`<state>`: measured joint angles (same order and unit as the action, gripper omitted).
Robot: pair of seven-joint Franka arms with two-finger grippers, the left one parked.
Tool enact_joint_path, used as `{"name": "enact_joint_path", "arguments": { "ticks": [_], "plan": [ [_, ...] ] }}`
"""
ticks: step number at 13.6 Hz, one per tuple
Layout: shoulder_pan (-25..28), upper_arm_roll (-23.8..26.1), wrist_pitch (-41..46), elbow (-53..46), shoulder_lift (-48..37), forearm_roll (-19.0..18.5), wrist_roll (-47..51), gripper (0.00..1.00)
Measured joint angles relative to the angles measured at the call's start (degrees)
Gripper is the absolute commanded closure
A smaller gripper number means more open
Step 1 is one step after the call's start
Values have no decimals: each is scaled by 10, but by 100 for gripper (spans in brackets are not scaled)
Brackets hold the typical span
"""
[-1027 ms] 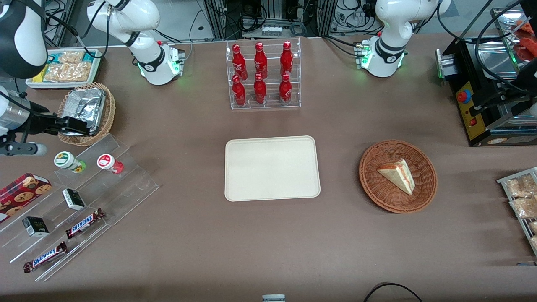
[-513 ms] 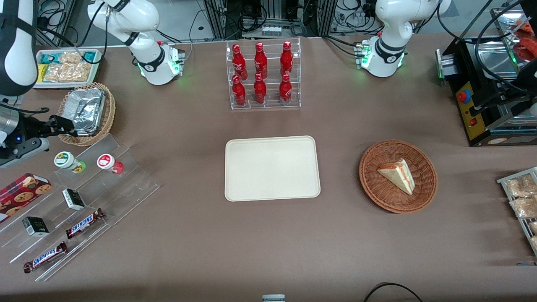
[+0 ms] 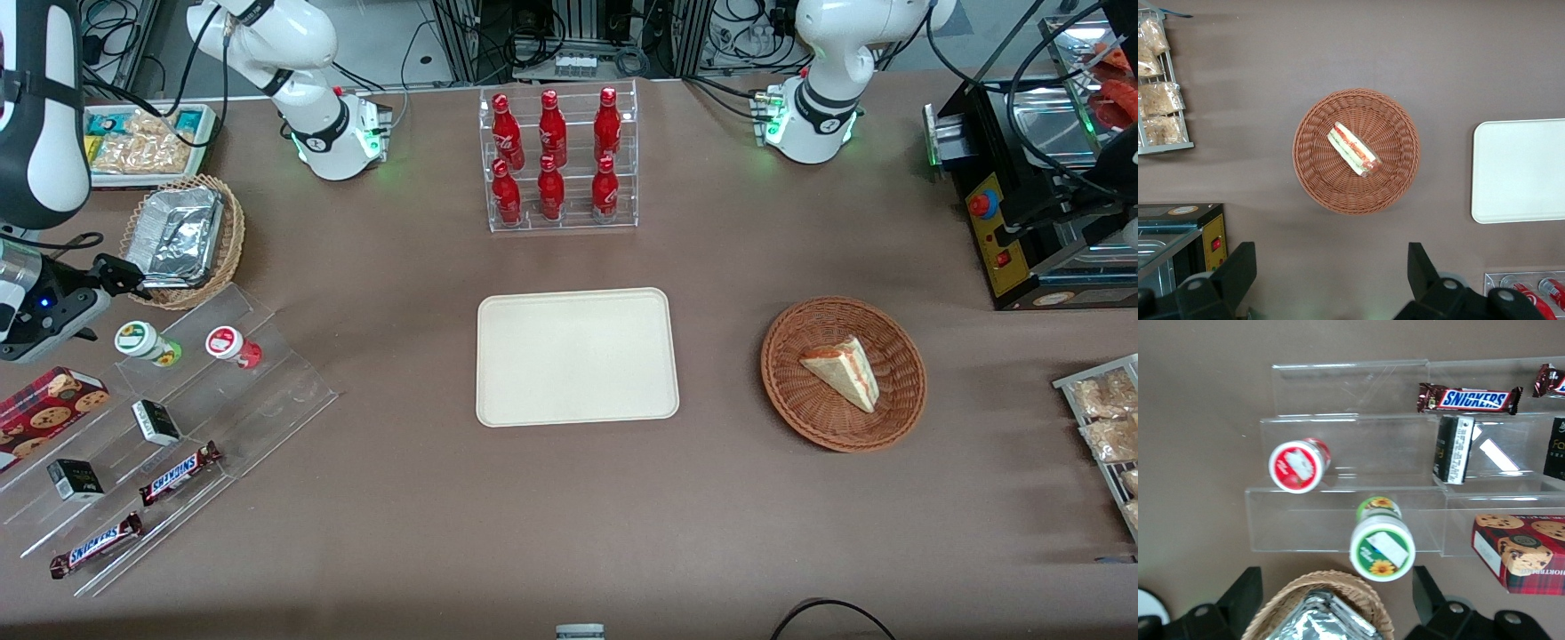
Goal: Place green gum on tray
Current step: 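Close the right gripper on the green-lidded gum tub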
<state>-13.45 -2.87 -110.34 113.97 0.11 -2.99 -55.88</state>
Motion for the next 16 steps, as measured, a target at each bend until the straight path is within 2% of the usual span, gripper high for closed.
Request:
{"name": "enact_joint_path", "arguments": {
  "ticks": [8, 14, 15, 16],
  "plan": [
    [-23, 0, -98, 56, 16, 0, -30, 0],
    [-35, 0, -124, 63, 40, 0, -46, 0],
    [-35, 0, -129, 67, 41, 0, -46, 4],
    [-35, 0, -134, 72, 41, 0, -46, 26]
  ]
}}
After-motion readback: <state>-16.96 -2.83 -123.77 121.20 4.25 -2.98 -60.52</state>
